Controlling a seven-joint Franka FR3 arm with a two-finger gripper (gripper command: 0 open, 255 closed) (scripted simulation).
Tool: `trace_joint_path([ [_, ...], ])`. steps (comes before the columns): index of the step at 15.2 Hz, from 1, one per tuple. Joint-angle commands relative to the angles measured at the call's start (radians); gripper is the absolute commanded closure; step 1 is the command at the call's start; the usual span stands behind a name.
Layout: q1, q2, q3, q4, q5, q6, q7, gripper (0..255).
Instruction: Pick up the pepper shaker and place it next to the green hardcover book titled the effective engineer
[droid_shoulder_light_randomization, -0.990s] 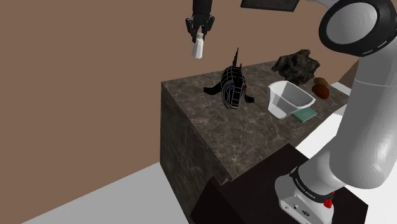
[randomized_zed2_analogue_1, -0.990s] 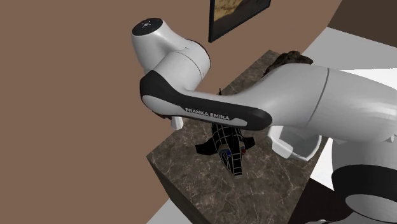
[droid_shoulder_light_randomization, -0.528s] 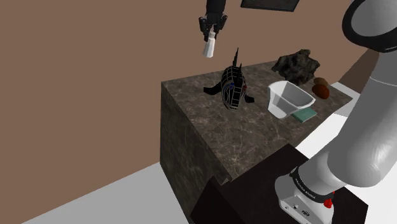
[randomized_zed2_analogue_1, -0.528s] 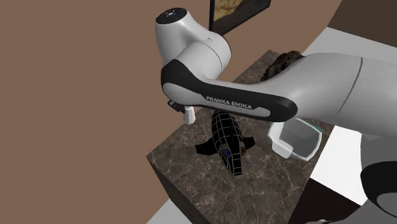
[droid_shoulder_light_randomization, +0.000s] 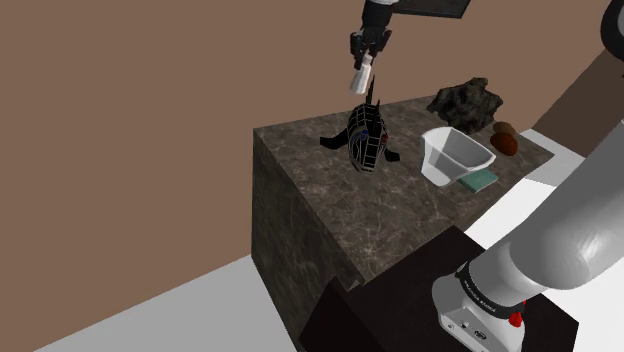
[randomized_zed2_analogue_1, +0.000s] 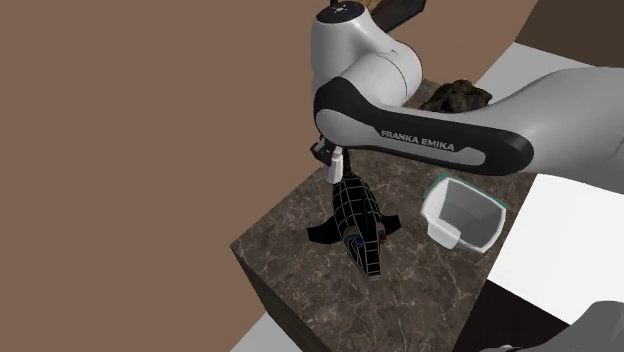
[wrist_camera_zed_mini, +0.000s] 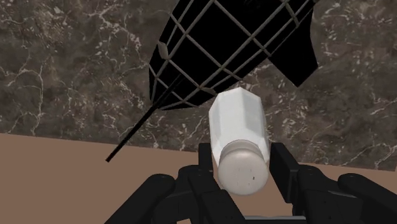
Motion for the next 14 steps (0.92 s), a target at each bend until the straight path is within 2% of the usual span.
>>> trace_joint_path([
  [1, -0.024, -0.045, -0.017, -0.066, 0.004, 0.026, -0.041, 255],
  [7, -0.091, -0.137, -0.079, -0.183, 0.011, 0.065, -0.168, 255],
  [14, -0.168, -0.203, -0.161, -0.263, 0.012, 0.094, -0.325, 255],
])
